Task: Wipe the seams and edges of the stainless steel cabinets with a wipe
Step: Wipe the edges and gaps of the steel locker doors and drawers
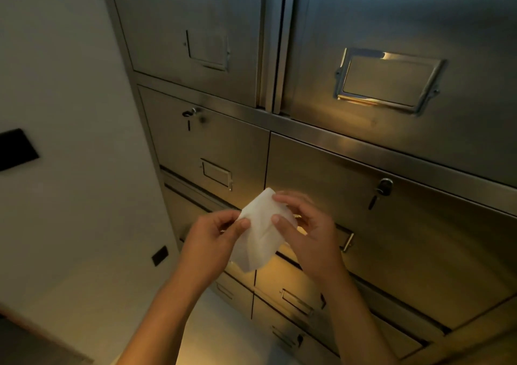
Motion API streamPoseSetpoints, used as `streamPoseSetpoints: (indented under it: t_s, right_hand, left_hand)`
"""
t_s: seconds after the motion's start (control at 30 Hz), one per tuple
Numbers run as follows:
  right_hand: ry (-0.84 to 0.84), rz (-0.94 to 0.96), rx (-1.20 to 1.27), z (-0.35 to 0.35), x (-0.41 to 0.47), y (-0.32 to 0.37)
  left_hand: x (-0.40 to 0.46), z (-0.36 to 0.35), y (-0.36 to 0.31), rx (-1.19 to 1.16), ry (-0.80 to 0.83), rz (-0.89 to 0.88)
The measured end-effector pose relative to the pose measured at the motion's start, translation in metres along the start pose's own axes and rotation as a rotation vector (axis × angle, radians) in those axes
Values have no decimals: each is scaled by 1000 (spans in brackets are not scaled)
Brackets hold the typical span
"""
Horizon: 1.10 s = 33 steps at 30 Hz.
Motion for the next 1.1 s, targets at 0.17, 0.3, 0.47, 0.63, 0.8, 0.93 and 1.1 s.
streamPoseSetpoints:
  t_s: [0.17,0.3,0.47,0.63,0.8,0.93,1.1]
  right_hand:
    - [91,80,-5,8,21,-10]
    - [117,88,-63,7,32,-11]
    - [61,78,-148,-4,55,-11]
    - [-58,74,-82,-25,78,-15]
    - [-158,64,-87,-59,95,-8]
    - [-253,62,-88,-83,107,1]
    - [-355,18,-82,-110,115,10]
  left_hand:
    - [24,-10,-11,6,-65,-61]
    - [39,-14,-22,-57,-82,-70]
    - [69,-9,-35,-189,-127,-134]
    - [98,17,-32,-184,-52,-268]
    - [135,54,-19,-156,51,-300]
    - [163,80,-8,-52,179,-370]
    - [193,98,4,93,213,-540]
Point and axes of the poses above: each hand's wrist, its own x-axis towards the middle knuckle, its own z-axis out of the back of the hand, y = z × x, the point moved 1 cm from there along x, towards the middle knuckle, and after that the axes turned 1 degree about -y, right-handed, at the moved point
